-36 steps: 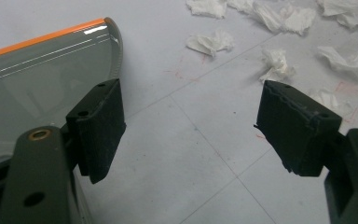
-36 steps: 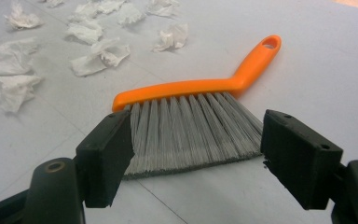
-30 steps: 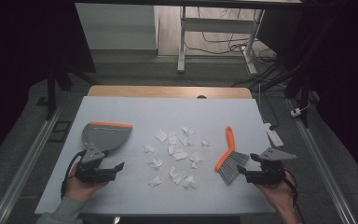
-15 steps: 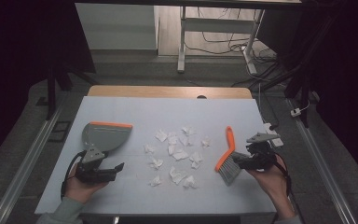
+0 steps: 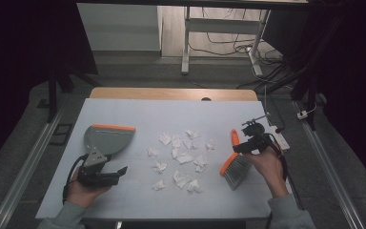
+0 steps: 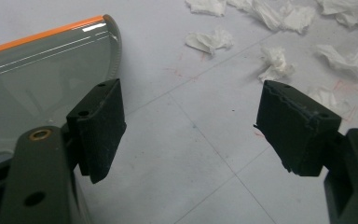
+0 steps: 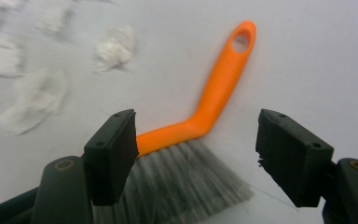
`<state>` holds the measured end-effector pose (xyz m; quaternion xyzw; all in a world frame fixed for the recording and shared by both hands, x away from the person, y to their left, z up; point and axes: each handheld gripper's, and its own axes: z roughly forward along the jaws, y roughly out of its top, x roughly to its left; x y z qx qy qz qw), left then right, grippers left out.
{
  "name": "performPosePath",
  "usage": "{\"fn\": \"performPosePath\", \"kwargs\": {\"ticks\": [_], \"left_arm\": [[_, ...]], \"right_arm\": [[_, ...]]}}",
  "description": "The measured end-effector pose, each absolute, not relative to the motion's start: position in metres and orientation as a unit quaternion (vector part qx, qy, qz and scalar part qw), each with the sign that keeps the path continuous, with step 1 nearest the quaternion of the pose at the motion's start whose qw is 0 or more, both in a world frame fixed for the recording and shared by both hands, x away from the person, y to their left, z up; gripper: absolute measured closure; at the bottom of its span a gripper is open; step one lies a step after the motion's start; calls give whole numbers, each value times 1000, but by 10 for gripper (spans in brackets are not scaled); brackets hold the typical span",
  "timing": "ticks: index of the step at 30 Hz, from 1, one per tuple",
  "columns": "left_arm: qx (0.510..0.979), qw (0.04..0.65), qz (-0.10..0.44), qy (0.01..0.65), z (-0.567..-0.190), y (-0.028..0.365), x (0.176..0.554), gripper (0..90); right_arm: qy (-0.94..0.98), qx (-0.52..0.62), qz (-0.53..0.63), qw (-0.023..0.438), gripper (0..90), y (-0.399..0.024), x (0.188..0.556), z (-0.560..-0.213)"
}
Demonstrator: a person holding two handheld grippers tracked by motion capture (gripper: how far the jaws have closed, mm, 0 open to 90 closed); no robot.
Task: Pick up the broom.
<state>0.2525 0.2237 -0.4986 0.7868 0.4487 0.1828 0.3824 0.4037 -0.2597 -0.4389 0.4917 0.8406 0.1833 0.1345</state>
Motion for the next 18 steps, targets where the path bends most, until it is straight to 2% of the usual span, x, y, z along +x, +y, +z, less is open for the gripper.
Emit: {"fn": "performPosePath", "kwargs": {"ticks": [6, 18], "left_arm": [[791, 384, 178, 442, -500, 221, 252, 238], [797, 387, 178, 428, -499, 216, 251, 239]], "right_arm": [[837, 519, 146, 97, 295, -253, 428, -453], [813, 565, 110, 87, 329, -251, 446, -472]]}}
